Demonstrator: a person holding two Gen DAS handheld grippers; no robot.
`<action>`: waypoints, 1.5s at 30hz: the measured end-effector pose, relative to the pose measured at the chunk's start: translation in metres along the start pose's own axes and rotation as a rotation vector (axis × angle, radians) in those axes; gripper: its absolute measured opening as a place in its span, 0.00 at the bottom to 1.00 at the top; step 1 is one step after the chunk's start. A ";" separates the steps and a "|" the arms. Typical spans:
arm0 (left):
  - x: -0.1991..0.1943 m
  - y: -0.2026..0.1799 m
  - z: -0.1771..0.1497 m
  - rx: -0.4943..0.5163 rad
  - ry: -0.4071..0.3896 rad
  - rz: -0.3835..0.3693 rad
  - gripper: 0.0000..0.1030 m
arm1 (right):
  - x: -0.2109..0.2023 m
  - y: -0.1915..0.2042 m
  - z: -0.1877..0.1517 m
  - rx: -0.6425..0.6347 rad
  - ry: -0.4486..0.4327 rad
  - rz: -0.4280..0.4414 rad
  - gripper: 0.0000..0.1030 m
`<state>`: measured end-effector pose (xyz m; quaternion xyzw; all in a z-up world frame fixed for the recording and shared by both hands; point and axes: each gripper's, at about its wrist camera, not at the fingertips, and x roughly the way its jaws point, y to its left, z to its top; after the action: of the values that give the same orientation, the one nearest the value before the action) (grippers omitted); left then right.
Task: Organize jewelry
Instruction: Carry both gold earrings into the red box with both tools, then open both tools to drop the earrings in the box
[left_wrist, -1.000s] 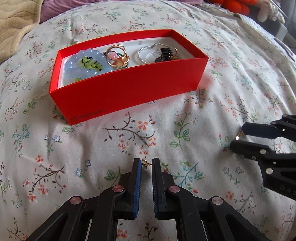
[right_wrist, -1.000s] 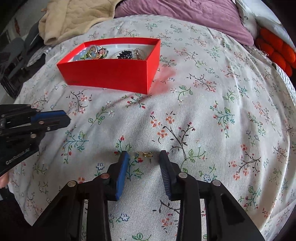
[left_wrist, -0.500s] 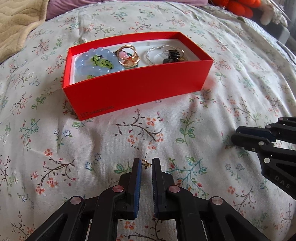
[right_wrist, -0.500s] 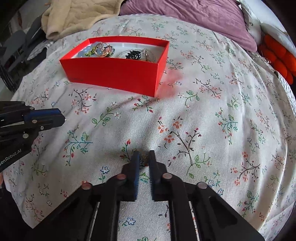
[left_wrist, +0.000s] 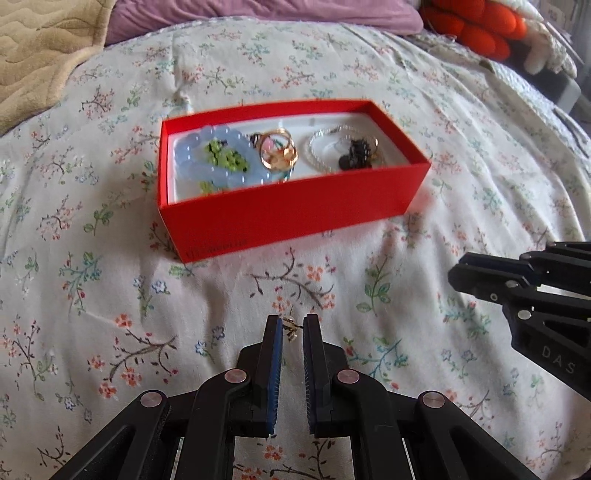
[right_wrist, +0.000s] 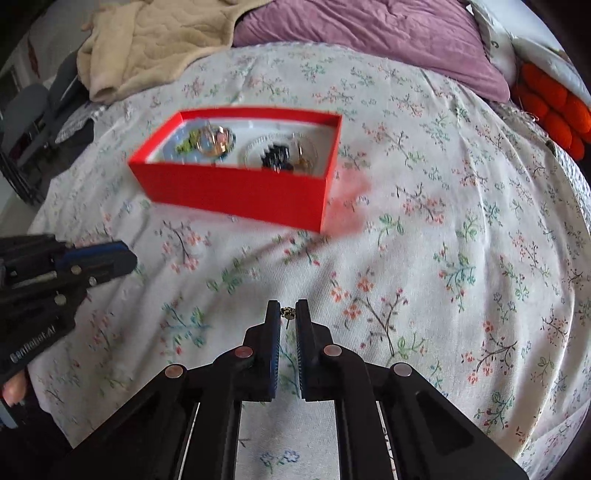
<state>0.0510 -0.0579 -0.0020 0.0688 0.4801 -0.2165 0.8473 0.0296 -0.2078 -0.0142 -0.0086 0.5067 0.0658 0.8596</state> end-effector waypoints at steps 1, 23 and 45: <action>-0.001 0.001 0.002 -0.003 -0.004 -0.003 0.05 | -0.002 0.000 0.003 0.006 -0.007 0.004 0.08; 0.011 0.052 0.072 -0.203 -0.091 -0.094 0.06 | -0.007 -0.007 0.091 0.185 -0.116 0.123 0.08; 0.014 0.067 0.077 -0.250 -0.072 -0.078 0.52 | 0.018 -0.012 0.107 0.168 -0.100 0.181 0.22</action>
<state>0.1466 -0.0267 0.0211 -0.0642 0.4748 -0.1901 0.8569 0.1327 -0.2096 0.0216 0.1124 0.4658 0.1009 0.8719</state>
